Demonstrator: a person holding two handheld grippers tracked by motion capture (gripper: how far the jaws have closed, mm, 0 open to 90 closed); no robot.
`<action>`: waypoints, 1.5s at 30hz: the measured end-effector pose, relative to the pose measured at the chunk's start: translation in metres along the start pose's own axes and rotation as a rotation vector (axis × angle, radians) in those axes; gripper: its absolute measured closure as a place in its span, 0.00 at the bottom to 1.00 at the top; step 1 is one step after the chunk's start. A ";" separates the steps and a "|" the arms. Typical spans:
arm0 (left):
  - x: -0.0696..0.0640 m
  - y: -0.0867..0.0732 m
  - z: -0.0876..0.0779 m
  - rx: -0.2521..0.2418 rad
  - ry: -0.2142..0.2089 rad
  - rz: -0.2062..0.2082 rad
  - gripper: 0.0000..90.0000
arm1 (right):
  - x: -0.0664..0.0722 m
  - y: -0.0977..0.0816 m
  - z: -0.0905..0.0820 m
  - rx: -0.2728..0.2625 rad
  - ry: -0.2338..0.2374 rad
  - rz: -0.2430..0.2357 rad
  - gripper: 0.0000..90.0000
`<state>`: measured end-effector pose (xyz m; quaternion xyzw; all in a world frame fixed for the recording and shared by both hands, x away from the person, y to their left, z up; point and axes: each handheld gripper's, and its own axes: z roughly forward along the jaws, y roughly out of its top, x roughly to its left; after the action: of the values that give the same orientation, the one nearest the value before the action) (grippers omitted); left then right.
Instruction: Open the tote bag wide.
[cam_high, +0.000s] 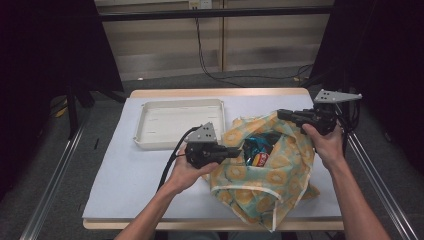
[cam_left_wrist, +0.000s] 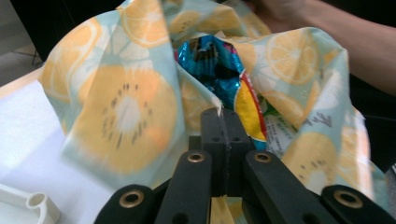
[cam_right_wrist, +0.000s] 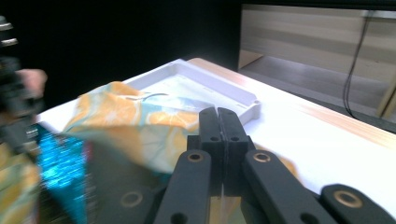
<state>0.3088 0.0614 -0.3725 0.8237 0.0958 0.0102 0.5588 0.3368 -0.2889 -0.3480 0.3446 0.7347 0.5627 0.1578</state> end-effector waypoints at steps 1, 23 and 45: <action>-0.003 -0.001 -0.002 0.007 -0.011 0.012 1.00 | -0.003 -0.001 0.001 -0.001 -0.012 0.007 1.00; 0.005 -0.020 -0.029 -0.063 0.058 -0.097 0.78 | -0.003 -0.028 -0.021 0.052 -0.077 0.019 0.62; -0.028 -0.005 0.029 0.064 -0.002 0.109 0.73 | 0.022 -0.035 -0.038 0.086 -0.121 -0.020 0.56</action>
<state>0.2842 0.0313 -0.3853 0.8450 0.0505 0.0366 0.5311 0.2862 -0.3057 -0.3656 0.3771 0.7507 0.5072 0.1924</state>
